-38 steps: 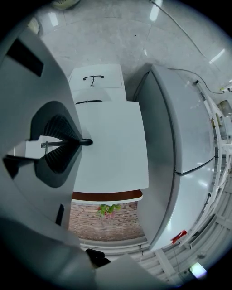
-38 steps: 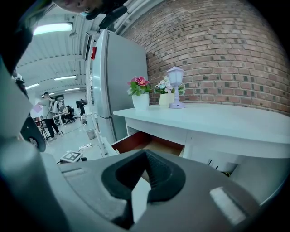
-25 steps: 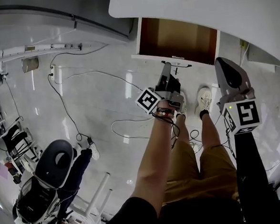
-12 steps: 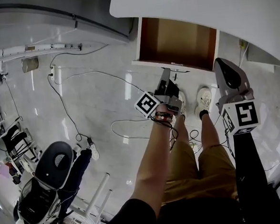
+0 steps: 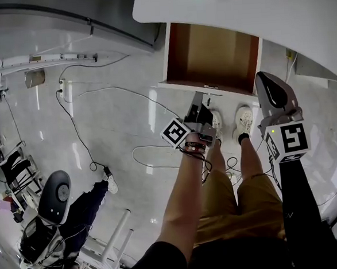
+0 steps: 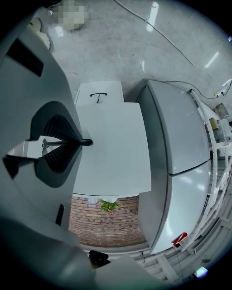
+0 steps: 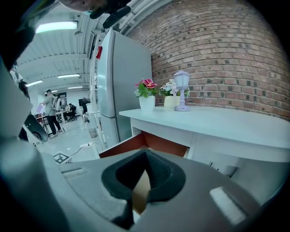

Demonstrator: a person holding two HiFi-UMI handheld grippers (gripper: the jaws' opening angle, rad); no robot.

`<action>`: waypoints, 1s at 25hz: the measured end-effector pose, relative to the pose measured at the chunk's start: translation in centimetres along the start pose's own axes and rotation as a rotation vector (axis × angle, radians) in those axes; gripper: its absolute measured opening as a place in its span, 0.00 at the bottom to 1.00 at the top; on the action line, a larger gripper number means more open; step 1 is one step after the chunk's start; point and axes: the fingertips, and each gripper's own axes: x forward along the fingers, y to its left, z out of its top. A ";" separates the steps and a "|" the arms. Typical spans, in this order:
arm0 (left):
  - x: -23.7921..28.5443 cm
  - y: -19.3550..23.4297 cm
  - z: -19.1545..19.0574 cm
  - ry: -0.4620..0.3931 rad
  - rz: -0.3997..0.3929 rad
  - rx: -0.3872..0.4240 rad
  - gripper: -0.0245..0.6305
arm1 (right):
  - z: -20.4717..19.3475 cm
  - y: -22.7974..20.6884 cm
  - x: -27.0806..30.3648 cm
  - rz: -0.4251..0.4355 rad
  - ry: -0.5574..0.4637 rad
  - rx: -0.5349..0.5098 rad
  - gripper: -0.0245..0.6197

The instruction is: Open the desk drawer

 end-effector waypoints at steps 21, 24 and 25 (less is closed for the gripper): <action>-3.4 1.3 -0.9 -0.032 0.034 -0.061 0.08 | -0.1 1.6 0.9 0.028 0.005 -0.004 0.04; -3.3 1.5 -0.5 -0.017 0.052 -0.060 0.08 | 0.1 1.9 1.2 0.030 0.006 -0.007 0.04; -3.3 1.6 -0.3 -0.015 0.055 -0.058 0.08 | 0.1 2.0 1.2 0.032 0.007 -0.007 0.04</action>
